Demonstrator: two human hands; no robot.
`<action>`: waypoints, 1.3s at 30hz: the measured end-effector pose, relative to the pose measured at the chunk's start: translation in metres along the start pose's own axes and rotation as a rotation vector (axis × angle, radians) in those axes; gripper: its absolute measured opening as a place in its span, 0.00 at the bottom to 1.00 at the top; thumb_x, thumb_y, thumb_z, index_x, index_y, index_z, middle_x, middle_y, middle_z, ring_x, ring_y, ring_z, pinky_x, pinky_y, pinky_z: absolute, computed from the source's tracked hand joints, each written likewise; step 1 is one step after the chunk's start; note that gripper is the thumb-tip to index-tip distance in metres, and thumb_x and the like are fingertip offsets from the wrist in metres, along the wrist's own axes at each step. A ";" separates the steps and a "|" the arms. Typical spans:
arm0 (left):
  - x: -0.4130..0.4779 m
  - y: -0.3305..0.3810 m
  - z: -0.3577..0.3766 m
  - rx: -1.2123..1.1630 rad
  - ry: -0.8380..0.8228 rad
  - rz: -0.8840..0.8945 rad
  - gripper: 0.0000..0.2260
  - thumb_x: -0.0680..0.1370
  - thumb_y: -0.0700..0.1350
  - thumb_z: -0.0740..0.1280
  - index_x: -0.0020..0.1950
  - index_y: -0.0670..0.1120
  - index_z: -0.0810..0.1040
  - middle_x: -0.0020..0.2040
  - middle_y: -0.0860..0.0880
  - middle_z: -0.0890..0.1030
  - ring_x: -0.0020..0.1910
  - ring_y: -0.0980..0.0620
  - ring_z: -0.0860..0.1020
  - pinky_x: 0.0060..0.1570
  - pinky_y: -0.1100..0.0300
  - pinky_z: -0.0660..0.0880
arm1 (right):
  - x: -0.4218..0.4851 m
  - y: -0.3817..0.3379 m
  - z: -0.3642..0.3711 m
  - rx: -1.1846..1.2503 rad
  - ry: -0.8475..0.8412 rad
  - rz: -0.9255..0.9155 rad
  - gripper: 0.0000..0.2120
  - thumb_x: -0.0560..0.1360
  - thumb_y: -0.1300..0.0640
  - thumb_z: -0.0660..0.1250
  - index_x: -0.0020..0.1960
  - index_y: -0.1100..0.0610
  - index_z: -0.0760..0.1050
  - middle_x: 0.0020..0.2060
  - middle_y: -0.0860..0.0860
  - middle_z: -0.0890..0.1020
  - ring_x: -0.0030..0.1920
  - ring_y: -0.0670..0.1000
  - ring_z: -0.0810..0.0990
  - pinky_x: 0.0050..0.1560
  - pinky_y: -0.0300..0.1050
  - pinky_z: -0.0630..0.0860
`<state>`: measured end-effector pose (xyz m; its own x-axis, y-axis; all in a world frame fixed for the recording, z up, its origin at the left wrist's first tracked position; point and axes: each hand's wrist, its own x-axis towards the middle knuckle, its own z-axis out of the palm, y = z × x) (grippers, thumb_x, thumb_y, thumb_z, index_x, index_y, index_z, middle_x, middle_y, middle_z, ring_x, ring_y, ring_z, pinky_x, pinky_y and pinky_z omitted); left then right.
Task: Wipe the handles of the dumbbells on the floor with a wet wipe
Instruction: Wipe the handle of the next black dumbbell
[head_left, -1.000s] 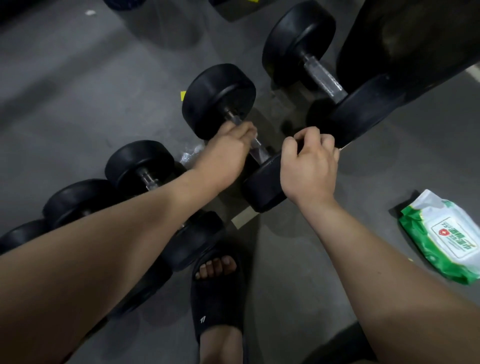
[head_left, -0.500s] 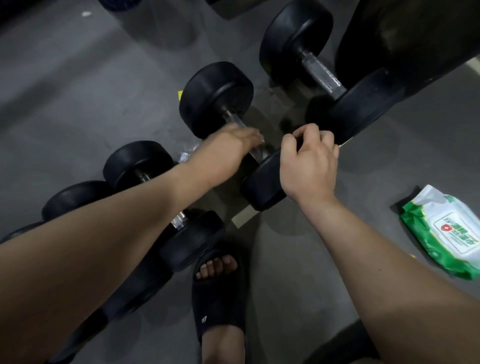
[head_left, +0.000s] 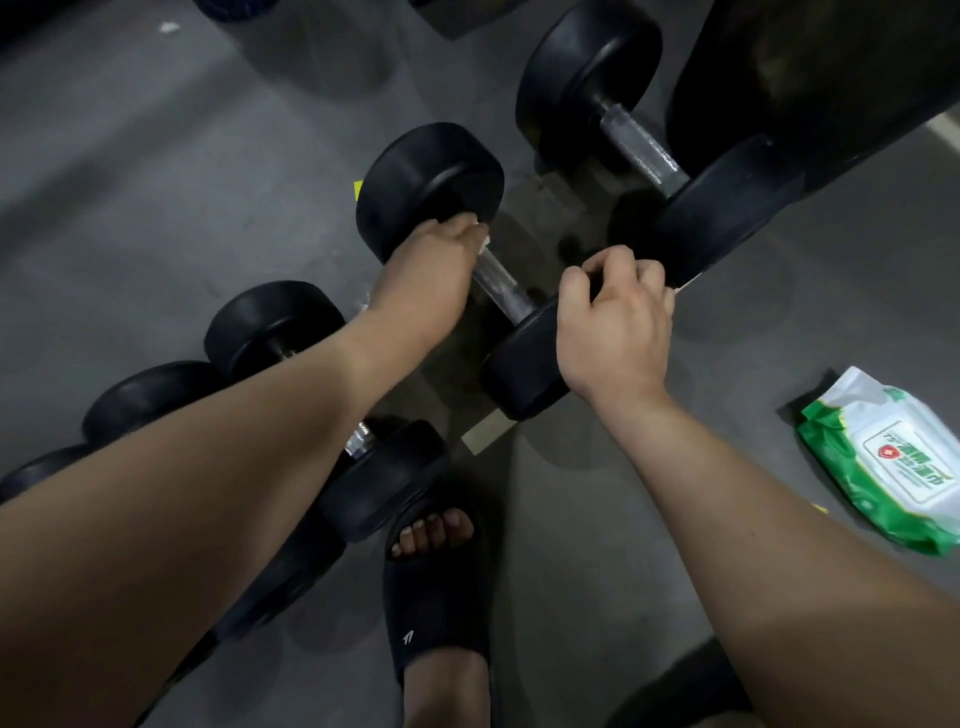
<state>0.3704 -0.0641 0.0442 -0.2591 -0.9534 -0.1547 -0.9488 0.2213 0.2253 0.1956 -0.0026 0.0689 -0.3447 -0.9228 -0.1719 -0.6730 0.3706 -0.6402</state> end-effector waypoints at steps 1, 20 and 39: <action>-0.001 0.006 0.000 0.012 -0.004 0.008 0.25 0.79 0.33 0.59 0.77 0.41 0.68 0.76 0.43 0.68 0.69 0.38 0.69 0.68 0.51 0.68 | 0.000 0.000 0.000 -0.002 0.001 -0.003 0.14 0.79 0.44 0.58 0.57 0.51 0.74 0.58 0.52 0.73 0.60 0.55 0.69 0.65 0.53 0.68; -0.031 0.011 0.011 -0.199 0.242 0.385 0.12 0.79 0.37 0.66 0.60 0.40 0.84 0.56 0.47 0.85 0.50 0.43 0.77 0.51 0.54 0.77 | 0.000 0.001 0.000 0.002 0.009 -0.009 0.14 0.79 0.44 0.58 0.57 0.50 0.74 0.59 0.51 0.73 0.61 0.55 0.69 0.66 0.56 0.68; -0.029 0.015 0.026 -0.618 0.101 -0.038 0.05 0.83 0.50 0.65 0.55 0.53 0.81 0.57 0.56 0.77 0.60 0.56 0.76 0.66 0.56 0.72 | 0.006 0.001 -0.001 0.053 -0.001 0.032 0.13 0.79 0.45 0.58 0.56 0.50 0.75 0.59 0.52 0.73 0.61 0.56 0.69 0.67 0.56 0.67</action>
<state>0.3587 -0.0275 0.0274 -0.1804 -0.9796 -0.0881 -0.6697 0.0567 0.7405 0.1921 -0.0072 0.0684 -0.3645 -0.9108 -0.1939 -0.6263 0.3939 -0.6728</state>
